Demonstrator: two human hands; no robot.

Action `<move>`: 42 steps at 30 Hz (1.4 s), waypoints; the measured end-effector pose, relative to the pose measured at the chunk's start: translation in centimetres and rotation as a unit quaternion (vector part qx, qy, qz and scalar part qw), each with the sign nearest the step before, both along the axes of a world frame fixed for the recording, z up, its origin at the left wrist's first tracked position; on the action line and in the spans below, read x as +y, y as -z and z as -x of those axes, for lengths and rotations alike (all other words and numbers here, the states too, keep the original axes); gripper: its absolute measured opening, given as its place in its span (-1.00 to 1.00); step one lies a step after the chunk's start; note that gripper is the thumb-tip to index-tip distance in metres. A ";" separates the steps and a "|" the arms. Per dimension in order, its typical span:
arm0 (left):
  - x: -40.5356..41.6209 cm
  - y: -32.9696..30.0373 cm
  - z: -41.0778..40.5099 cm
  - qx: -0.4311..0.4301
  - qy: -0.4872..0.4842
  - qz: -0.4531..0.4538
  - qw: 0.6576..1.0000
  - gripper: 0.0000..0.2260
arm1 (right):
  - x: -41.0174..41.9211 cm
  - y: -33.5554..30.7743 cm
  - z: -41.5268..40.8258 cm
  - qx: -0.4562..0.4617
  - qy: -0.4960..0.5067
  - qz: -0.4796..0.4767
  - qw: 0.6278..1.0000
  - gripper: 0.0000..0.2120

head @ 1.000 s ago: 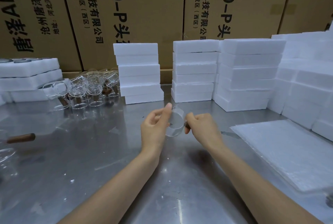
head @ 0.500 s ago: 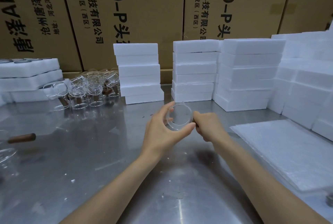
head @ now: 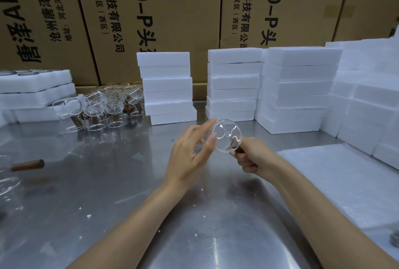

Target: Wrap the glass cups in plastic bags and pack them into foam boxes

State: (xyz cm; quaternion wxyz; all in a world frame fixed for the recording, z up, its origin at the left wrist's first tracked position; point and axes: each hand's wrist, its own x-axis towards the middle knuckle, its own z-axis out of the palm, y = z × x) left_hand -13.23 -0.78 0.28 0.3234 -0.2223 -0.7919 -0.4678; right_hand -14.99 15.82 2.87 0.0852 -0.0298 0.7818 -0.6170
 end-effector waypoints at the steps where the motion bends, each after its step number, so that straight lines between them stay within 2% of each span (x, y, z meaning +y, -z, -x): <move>1: 0.2 -0.1 -0.1 -0.009 0.004 -0.026 1.000 -0.69 | 0.0 0.0 0.0 0.007 0.009 -0.005 1.000 -0.64; 4: 1.1 -0.5 -0.7 -0.058 0.022 -0.128 0.990 -0.78 | -0.2 -0.1 0.2 0.034 0.040 -0.033 0.998 -0.64; 6: 1.6 -0.8 -1.0 -0.082 0.031 -0.191 0.978 -0.79 | -0.2 -0.2 0.4 0.057 0.055 -0.061 0.995 -0.56; 10: 2.0 -0.8 -1.0 -0.095 0.022 -0.250 0.963 -0.77 | -0.4 0.1 0.5 0.134 0.075 -0.120 0.981 -0.44; 13: 2.0 -0.4 -0.8 -0.113 0.001 -0.246 0.963 -0.74 | -0.7 0.6 0.5 0.199 0.096 -0.165 0.961 -0.44; 19: 1.7 0.0 -0.5 -0.147 0.000 -0.189 0.971 -0.69 | -0.9 0.9 0.4 0.267 0.150 -0.225 0.925 -0.46; 21: 1.6 -0.4 -0.4 -0.173 0.037 -0.194 0.965 -0.60 | -1.1 0.7 0.1 0.304 0.180 -0.243 0.903 -0.48; 24: 1.6 -0.8 -0.4 -0.252 0.133 -0.258 0.923 -0.47 | -1.5 0.6 -0.1 0.371 0.203 -0.301 0.855 -0.50; 25: 1.6 -0.7 -0.5 -0.264 0.148 -0.253 0.919 -0.49 | -1.6 0.6 -0.2 0.386 0.205 -0.320 0.841 -0.51; 28: 2.1 -0.1 -0.5 -0.255 0.128 -0.222 0.932 -0.61 | -1.7 0.3 -0.4 0.437 0.213 -0.364 0.795 -0.55; 31: 2.3 0.1 -0.3 -0.231 0.092 -0.266 0.931 -0.86 | -1.9 -0.2 -0.6 0.484 0.199 -0.400 0.753 -0.62; 33: 2.1 0.3 -0.2 -0.220 0.072 -0.275 0.933 -0.87 | -2.1 -0.3 -0.3 0.452 0.184 -0.426 0.762 -0.60; 35: 2.3 0.3 -0.3 -0.215 0.072 -0.259 0.939 -0.76 | -1.9 -0.3 0.2 0.401 0.170 -0.439 0.786 -0.53; 38: 2.4 -0.1 -0.6 -0.216 0.089 -0.240 0.942 -0.61 | -1.3 -0.6 0.4 0.333 0.123 -0.384 0.852 -0.48; 42: 1.9 -0.3 -1.0 -0.242 0.127 -0.260 0.926 -0.49 | -0.9 -0.8 0.4 0.192 0.058 -0.270 0.942 -0.50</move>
